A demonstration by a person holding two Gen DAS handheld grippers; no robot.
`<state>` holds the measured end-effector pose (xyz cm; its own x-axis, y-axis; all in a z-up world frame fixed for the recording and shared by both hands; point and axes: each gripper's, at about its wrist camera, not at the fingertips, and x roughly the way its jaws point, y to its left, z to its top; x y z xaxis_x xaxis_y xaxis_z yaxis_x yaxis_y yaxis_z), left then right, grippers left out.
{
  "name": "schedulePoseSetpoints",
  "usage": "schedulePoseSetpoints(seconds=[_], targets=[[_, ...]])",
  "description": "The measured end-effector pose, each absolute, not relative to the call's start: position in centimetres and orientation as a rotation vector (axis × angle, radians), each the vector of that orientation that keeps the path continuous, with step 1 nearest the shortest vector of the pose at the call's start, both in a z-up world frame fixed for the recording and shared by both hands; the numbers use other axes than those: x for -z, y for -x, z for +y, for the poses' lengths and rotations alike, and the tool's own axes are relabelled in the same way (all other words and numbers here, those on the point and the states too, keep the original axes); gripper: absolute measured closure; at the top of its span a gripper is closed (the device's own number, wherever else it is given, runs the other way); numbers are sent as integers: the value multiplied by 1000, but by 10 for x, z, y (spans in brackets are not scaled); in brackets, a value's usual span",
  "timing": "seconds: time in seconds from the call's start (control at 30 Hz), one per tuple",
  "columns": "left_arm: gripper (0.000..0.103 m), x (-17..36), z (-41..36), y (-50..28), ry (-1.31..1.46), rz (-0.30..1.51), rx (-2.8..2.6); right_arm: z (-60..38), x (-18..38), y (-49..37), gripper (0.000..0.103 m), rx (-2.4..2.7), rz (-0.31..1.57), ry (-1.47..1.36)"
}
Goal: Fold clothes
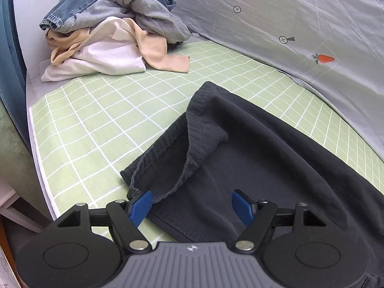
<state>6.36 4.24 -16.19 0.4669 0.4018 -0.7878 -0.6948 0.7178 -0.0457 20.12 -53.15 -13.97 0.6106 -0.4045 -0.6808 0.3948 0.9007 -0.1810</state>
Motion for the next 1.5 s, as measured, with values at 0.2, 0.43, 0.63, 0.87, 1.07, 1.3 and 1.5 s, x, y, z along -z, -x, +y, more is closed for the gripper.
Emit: schedulePoseSetpoints(seconds=[0.2,0.43,0.63,0.87,1.07,1.3,1.5], targets=[[47,175,89,-68,270,898,-745,-435,129,-197,11,274,799,135],[45,188,136,-48,528,907,-681,-371,106,-169,5,241,710,146],[35,191,155,-50,639,928,-537,-326,106,-159,0,110,668,121],[27,192,148,-49,587,957,-395,-329,177,-161,0,162,850,107],[27,193,132,-42,558,933,-392,-329,182,-160,0,160,865,111],[78,191,127,-38,626,853,-489,-330,181,-164,0,146,890,97],[82,153,118,-53,724,695,-330,-335,179,-171,0,143,931,56]])
